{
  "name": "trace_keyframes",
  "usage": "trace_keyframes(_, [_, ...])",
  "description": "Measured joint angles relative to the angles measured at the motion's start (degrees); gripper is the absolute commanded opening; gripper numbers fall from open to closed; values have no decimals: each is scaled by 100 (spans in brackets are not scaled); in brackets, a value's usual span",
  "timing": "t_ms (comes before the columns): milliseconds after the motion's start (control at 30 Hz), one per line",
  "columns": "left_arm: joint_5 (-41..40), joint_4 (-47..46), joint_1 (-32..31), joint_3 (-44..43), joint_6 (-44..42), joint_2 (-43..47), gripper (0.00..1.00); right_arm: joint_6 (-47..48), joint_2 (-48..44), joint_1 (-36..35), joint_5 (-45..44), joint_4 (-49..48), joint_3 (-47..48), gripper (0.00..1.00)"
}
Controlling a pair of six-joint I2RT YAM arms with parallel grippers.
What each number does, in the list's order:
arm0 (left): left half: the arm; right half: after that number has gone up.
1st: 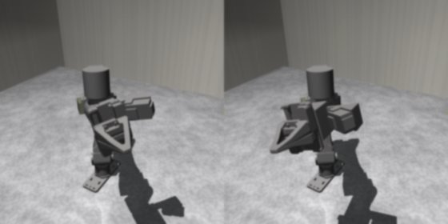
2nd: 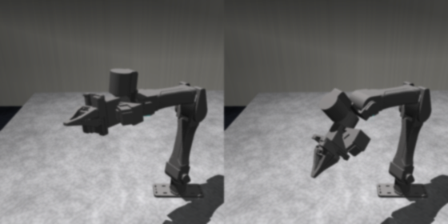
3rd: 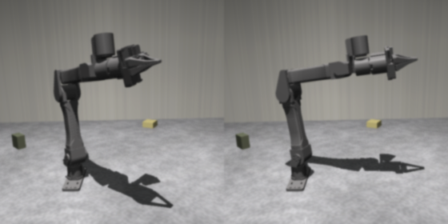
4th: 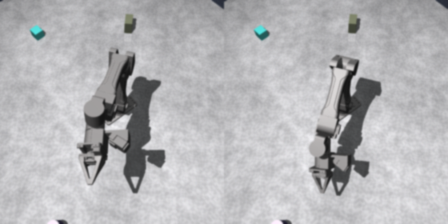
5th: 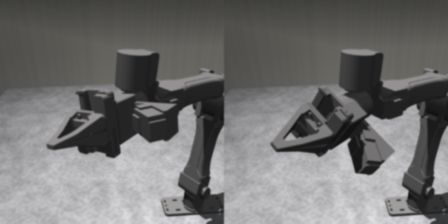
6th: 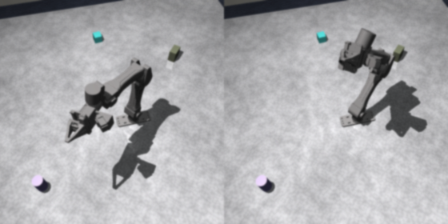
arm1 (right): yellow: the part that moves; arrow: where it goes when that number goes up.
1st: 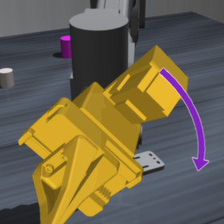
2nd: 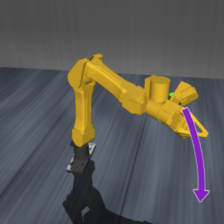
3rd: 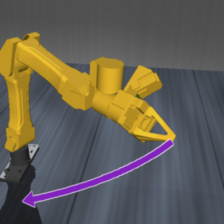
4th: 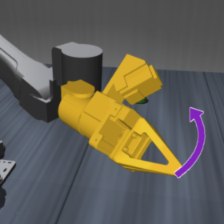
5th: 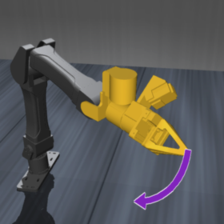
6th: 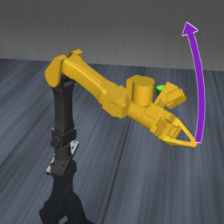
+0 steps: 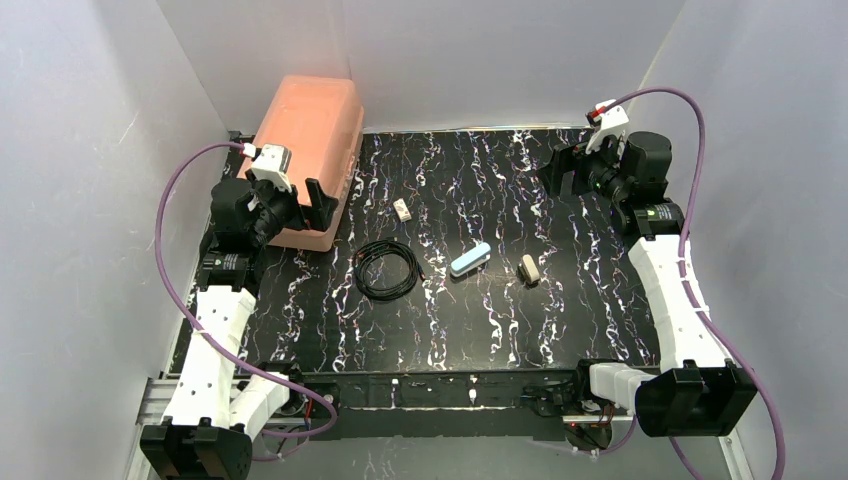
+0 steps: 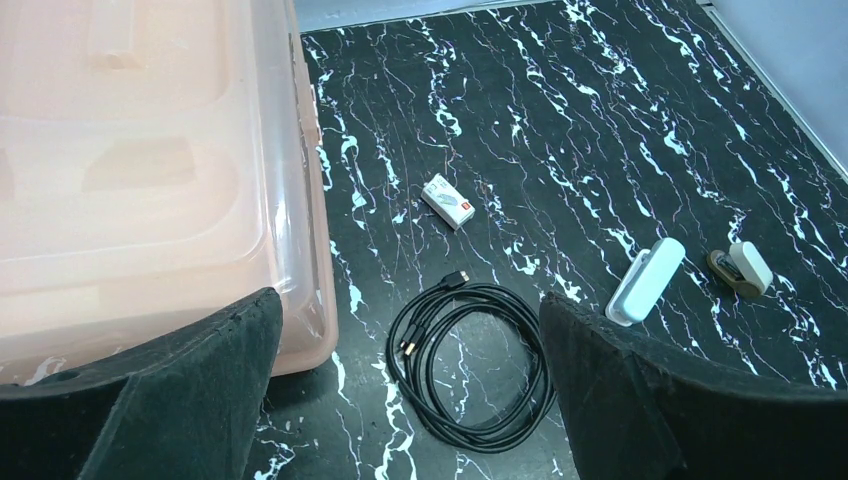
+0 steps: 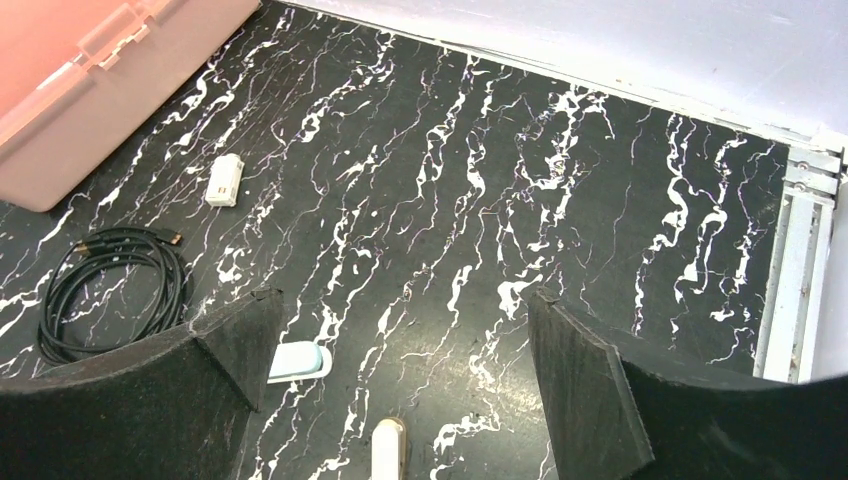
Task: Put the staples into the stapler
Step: Adjust the staple box at the center of the board.
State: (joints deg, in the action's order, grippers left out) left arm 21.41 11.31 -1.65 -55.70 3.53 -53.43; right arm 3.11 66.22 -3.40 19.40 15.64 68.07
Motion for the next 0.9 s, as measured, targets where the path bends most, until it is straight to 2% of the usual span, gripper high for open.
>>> trace_keyframes(500, [-24, 400, 0, -179, -229, -83, 98, 109, 83, 0, 210, 44, 2, 99])
trace_keyframes(767, [1473, 1073, -48, -535, -1067, -520, 98, 828, 354, -72, 671, 450, 7, 99])
trace_keyframes(900, [1779, 1394, -179, -678, -1416, -745, 99, 1296, 496, -286, 734, 688, -13, 99])
